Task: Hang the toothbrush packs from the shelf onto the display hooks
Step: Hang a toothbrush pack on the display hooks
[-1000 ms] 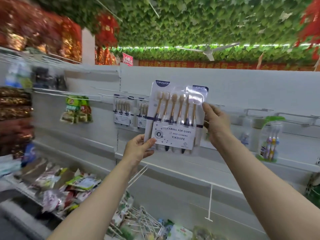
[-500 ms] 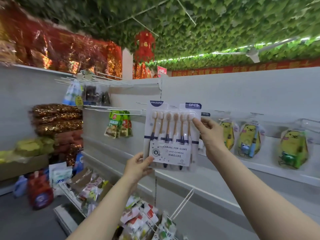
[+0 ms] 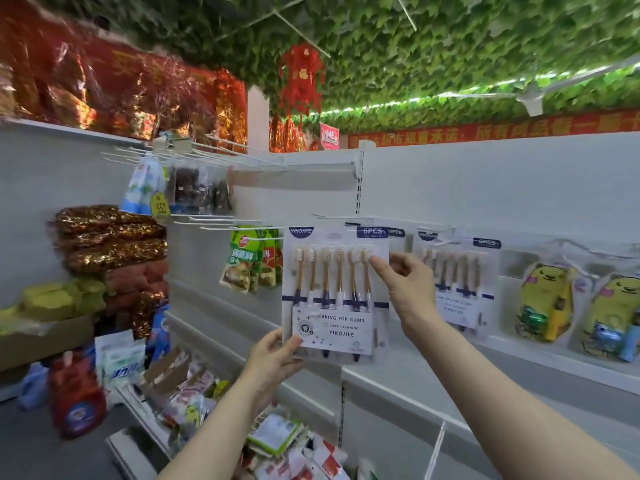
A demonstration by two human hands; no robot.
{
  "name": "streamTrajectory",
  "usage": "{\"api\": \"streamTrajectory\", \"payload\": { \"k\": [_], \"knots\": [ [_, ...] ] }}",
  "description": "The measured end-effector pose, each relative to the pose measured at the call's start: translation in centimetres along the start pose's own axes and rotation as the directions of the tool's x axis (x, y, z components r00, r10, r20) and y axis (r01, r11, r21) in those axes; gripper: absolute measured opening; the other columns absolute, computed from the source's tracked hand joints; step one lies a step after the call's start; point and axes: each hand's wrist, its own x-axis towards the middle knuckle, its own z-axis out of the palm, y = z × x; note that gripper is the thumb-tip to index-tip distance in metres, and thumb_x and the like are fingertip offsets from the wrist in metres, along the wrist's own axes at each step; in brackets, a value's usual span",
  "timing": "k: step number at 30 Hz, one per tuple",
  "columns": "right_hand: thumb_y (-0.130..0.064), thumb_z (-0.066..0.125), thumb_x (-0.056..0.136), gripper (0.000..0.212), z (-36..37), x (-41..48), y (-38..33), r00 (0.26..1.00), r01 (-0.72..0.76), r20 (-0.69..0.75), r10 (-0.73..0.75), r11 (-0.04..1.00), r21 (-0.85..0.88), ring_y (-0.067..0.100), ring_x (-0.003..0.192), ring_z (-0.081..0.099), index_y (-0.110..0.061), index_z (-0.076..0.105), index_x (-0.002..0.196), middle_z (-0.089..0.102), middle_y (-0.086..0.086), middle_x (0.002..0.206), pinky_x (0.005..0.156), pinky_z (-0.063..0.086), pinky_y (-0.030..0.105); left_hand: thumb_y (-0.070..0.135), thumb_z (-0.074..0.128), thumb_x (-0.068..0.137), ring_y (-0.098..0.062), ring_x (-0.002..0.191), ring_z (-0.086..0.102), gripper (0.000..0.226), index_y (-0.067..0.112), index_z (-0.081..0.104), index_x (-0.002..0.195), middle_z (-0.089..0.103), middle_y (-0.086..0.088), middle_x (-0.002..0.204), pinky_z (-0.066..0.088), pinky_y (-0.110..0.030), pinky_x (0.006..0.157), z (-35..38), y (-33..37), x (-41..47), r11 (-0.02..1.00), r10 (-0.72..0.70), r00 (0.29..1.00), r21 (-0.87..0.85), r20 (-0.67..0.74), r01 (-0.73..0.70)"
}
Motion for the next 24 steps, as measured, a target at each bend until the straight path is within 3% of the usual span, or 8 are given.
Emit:
{"api": "streamTrajectory", "payload": {
  "k": [2, 6, 14, 18, 22, 24],
  "knots": [
    [-0.034, 0.08, 0.082, 0.017, 1.1, 0.4, 0.4, 0.999, -0.006, -0.032, 0.006, 1.0, -0.013, 0.009, 0.078, 0.059, -0.025, 0.067, 0.09, 0.067, -0.003, 0.086, 0.073, 0.048, 0.019, 0.013, 0.067, 0.091, -0.033, 0.1, 0.07, 0.029, -0.001, 0.062, 0.116, 0.071, -0.021, 0.113, 0.059, -0.039, 0.088, -1.2, 0.1, 1.7, 1.0, -0.004, 1.0, 0.006, 0.01, 0.004],
    [-0.026, 0.078, 0.085, 0.021, 2.5, 0.7, 1.2, 0.995, -0.025, -0.101, 0.025, 1.0, -0.004, 0.005, 0.074, 0.055, -0.015, 0.067, 0.098, 0.063, -0.004, 0.082, 0.064, 0.045, 0.006, 0.013, 0.067, 0.091, -0.037, 0.107, 0.067, 0.029, -0.001, 0.062, 0.116, 0.071, -0.021, 0.113, 0.059, -0.036, 0.086, -2.2, 0.0, 4.4, 1.0, -0.028, 0.995, 0.013, 0.095, 0.027],
    [-0.032, 0.08, 0.082, 0.028, 5.8, 1.6, 1.3, 0.971, -0.066, -0.232, 0.054, 0.997, -0.044, 0.012, 0.09, 0.064, -0.017, 0.067, 0.102, 0.07, 0.002, 0.098, 0.081, 0.05, 0.019, 0.013, 0.068, 0.09, -0.034, 0.104, 0.07, 0.035, 0.001, 0.059, 0.121, 0.071, -0.02, 0.113, 0.06, -0.035, 0.083, -4.6, 0.4, 10.2, 0.993, -0.111, 0.959, -0.003, 0.263, 0.115],
    [-0.037, 0.081, 0.08, 0.046, 6.8, 1.9, 1.6, 0.953, -0.085, -0.297, 0.06, 0.994, -0.073, 0.017, 0.1, 0.067, -0.01, 0.068, 0.115, 0.071, 0.004, 0.105, 0.091, 0.053, 0.029, 0.017, 0.07, 0.088, -0.031, 0.099, 0.071, 0.037, 0.003, 0.06, 0.121, 0.073, -0.015, 0.11, 0.058, -0.038, 0.087, -5.2, 0.4, 12.3, 0.991, -0.126, 0.929, 0.007, 0.348, 0.131],
    [-0.038, 0.08, 0.081, 0.035, 7.3, 1.7, 1.9, 0.945, -0.093, -0.32, 0.065, 0.993, -0.075, 0.013, 0.086, 0.065, -0.017, 0.071, 0.107, 0.074, 0.005, 0.1, 0.065, 0.046, 0.024, 0.02, 0.074, 0.084, -0.03, 0.102, 0.071, 0.055, 0.003, 0.054, 0.132, 0.07, -0.015, 0.118, 0.056, -0.043, 0.093, -5.4, -1.1, 14.6, 0.99, -0.137, 0.909, 0.018, 0.395, 0.141],
    [-0.03, 0.079, 0.084, 0.021, 7.4, 1.6, 2.2, 0.947, -0.076, -0.318, 0.051, 0.995, -0.067, 0.01, 0.081, 0.064, -0.019, 0.071, 0.1, 0.074, 0.007, 0.098, 0.063, 0.045, 0.021, 0.023, 0.077, 0.079, -0.03, 0.102, 0.071, 0.062, 0.003, 0.052, 0.133, 0.069, -0.016, 0.119, 0.056, -0.045, 0.093, -5.3, -1.8, 15.4, 0.991, -0.134, 0.907, 0.025, 0.399, 0.135]
  ]
}}
